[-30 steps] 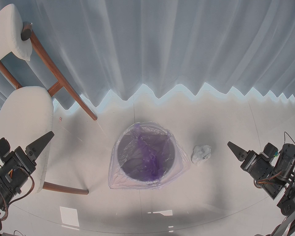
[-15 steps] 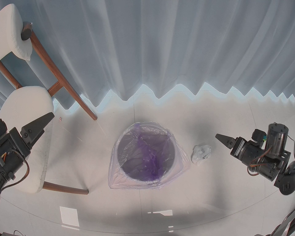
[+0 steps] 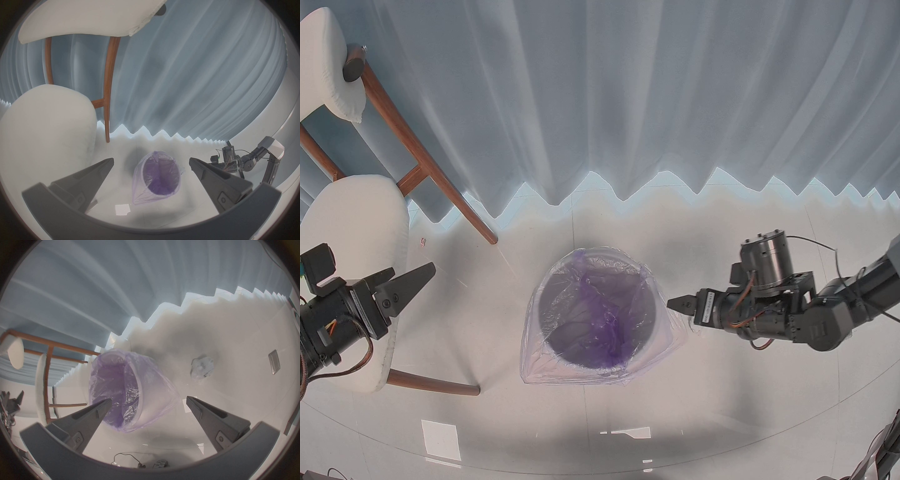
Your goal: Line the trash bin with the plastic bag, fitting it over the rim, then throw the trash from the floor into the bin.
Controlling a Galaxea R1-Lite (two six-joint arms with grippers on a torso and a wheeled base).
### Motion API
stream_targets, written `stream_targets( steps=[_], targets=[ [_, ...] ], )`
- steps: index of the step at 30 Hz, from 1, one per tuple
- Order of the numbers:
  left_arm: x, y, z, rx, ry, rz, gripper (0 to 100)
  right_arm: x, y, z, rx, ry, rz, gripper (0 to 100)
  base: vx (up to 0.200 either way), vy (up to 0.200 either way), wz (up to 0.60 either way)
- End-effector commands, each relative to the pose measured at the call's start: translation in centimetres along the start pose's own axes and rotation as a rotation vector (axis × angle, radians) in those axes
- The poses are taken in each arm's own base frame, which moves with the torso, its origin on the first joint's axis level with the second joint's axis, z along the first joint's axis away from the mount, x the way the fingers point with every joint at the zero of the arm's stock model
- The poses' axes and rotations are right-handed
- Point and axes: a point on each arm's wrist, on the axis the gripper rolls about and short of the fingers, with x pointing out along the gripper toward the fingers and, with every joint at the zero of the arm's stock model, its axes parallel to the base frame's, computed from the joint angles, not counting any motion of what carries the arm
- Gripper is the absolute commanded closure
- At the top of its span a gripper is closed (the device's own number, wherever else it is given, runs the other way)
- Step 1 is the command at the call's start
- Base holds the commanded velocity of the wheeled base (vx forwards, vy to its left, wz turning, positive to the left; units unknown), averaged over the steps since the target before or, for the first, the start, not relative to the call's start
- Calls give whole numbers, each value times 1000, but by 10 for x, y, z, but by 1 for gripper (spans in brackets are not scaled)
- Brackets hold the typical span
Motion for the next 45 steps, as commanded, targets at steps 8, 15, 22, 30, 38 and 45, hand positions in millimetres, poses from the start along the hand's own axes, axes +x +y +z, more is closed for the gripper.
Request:
stream_targets(
  steps=[8,15,22,30,38,45],
  targets=[
    [-10,17,-13,7,17,106,0,71,13,-21,-41,56,-69,0,0,0,0],
    [-18,18,-20,6,17,112,0,83,19,-24,-48,57,-55,0,0,0,0],
    [-21,21,-22,9,17,134,0,101,23,-25,-49,23,-33,0,0,0,0],
    [-23,23,-26,13,20,150,0,111,21,-27,-49,25,-45,0,0,0,0],
    [-25,24,-26,34,13,157,0,113,23,-26,-48,21,-40,100,0,0,0],
    [-32,17,-28,31,31,-12,0,105,19,-25,-37,11,-60,100,0,0,0]
  ],
)
